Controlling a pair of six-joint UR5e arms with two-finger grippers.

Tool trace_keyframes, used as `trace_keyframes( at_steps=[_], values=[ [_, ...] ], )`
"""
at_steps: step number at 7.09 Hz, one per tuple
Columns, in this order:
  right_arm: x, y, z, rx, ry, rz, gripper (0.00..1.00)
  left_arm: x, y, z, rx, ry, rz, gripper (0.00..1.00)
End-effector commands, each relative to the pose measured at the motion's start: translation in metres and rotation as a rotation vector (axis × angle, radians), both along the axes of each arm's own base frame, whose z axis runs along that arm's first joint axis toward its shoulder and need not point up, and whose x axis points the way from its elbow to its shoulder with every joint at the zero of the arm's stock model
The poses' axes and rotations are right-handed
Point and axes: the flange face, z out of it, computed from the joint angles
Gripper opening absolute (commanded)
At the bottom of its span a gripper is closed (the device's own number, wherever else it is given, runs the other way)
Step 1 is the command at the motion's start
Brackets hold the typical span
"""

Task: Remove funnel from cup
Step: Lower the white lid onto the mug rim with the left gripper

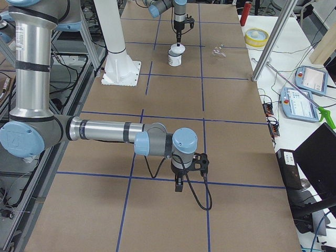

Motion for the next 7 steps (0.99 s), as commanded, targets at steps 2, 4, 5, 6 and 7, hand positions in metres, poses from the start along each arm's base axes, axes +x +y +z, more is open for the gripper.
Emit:
trace_keyframes(
  at_steps=[2,4,5,6,7],
  values=[
    [0.0000,0.0000,0.0000,0.000,0.000,0.000,1.00,0.0081,0.0103,0.0050,-0.010,-0.005,0.015,0.00],
    [0.0000,0.0000,0.0000,0.000,0.000,0.000,1.00,0.0110,0.0137,0.0084,-0.008,-0.005,0.022,0.00],
    [0.0000,0.0000,0.0000,0.000,0.000,0.000,1.00,0.0118,0.0132,0.0089,-0.008,-0.004,0.022,0.00],
    [0.0000,0.0000,0.0000,0.000,0.000,0.000,1.00,0.0118,0.0132,0.0089,-0.008,-0.004,0.022,0.00],
    [0.0000,0.0000,0.0000,0.000,0.000,0.000,1.00,0.0126,0.0127,0.0100,-0.009,-0.006,0.022,0.00]
  ],
)
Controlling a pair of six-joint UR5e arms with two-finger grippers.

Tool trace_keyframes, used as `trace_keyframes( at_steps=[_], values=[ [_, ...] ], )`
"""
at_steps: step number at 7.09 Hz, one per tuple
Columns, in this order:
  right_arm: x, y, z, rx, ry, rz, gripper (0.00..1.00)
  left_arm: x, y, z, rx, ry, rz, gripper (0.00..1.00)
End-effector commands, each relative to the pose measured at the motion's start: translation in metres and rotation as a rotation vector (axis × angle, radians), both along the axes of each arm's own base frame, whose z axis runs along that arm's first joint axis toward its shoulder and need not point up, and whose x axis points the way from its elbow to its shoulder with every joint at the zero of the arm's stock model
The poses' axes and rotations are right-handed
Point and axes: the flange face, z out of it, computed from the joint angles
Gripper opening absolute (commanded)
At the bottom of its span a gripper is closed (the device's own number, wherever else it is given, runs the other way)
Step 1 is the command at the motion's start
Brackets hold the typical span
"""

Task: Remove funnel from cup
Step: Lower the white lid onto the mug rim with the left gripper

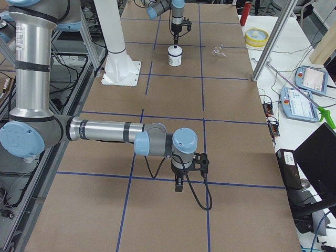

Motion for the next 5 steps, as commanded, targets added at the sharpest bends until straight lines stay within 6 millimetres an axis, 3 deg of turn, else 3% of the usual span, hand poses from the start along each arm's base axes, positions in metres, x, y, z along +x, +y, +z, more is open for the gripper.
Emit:
trace_keyframes(
  at_steps=[1,5],
  values=[
    [0.0000,0.0000,0.0000,0.000,0.000,0.000,1.00,0.0007,-0.0003,0.0010,0.000,-0.002,0.001,0.00],
    [0.0000,0.0000,0.0000,0.000,0.000,0.000,1.00,0.0040,0.0017,0.0078,0.002,-0.016,0.001,0.00]
  ],
)
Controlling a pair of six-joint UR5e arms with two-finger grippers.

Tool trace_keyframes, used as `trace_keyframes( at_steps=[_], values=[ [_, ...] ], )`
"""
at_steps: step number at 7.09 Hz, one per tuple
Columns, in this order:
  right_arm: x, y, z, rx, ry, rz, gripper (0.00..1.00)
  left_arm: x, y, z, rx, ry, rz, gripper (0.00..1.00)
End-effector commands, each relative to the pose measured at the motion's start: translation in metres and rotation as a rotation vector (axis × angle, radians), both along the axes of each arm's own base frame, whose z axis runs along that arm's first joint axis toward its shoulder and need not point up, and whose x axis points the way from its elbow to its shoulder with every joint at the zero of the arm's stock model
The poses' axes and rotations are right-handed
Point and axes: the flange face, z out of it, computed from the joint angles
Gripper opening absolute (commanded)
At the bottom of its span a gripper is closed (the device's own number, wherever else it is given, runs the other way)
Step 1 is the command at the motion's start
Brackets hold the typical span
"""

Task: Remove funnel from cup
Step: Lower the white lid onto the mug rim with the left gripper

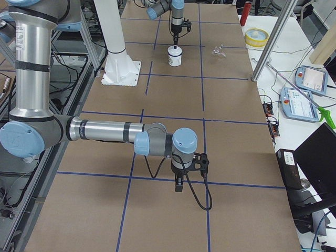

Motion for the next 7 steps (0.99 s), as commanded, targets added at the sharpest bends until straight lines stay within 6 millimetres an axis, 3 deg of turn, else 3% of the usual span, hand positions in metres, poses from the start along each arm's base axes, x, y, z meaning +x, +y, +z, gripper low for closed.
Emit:
trace_keyframes(
  at_steps=[1,3,4,7],
  values=[
    [0.0000,0.0000,0.0000,0.000,0.000,0.000,1.00,0.0011,0.0004,-0.0001,0.007,0.004,-0.001,0.00],
    [0.0000,0.0000,0.0000,0.000,0.000,0.000,1.00,0.0011,0.0004,-0.0001,0.007,0.004,-0.001,0.00],
    [0.0000,0.0001,0.0007,-0.002,0.000,0.000,1.00,0.0015,0.0002,0.0005,0.006,0.003,-0.001,0.11],
    [0.0000,0.0000,0.0000,0.000,0.000,0.000,1.00,0.0014,0.0002,0.0014,0.006,0.001,-0.001,0.17]
  ],
)
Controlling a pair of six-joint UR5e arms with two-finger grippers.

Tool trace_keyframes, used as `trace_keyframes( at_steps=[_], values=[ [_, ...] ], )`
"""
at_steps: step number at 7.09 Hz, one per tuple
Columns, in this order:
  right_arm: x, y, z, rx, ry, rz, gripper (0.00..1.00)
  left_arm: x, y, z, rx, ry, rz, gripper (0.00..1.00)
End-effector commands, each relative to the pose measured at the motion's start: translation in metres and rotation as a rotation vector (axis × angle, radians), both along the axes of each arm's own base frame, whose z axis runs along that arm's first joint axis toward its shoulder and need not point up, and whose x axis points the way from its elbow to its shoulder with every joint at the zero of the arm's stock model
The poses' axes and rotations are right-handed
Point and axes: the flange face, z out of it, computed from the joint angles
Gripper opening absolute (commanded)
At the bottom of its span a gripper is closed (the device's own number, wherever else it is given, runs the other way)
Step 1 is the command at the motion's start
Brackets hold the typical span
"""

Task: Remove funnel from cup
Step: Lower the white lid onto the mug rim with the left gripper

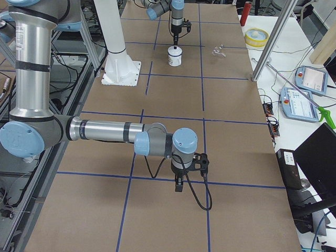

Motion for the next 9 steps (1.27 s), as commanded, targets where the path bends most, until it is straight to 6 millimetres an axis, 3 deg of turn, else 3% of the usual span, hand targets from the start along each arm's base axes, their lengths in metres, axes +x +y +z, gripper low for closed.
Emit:
trace_keyframes(
  at_steps=[1,3,7,8,9],
  values=[
    [0.000,0.000,0.000,0.000,0.000,0.000,1.00,0.000,0.000,0.000,0.000,0.000,0.000,0.20],
    [0.000,0.000,0.000,0.000,0.000,0.000,1.00,0.000,0.000,0.000,0.000,0.000,0.000,0.34],
    [0.000,0.000,0.000,0.000,0.000,0.000,1.00,0.000,0.000,0.000,0.003,0.001,0.002,0.98],
    [0.000,0.000,0.000,0.000,0.000,0.000,1.00,-0.007,0.001,-0.006,0.020,0.014,0.003,1.00],
    [0.000,0.000,0.000,0.000,0.000,0.000,1.00,-0.029,0.004,-0.013,0.073,0.040,0.021,1.00]
  ],
)
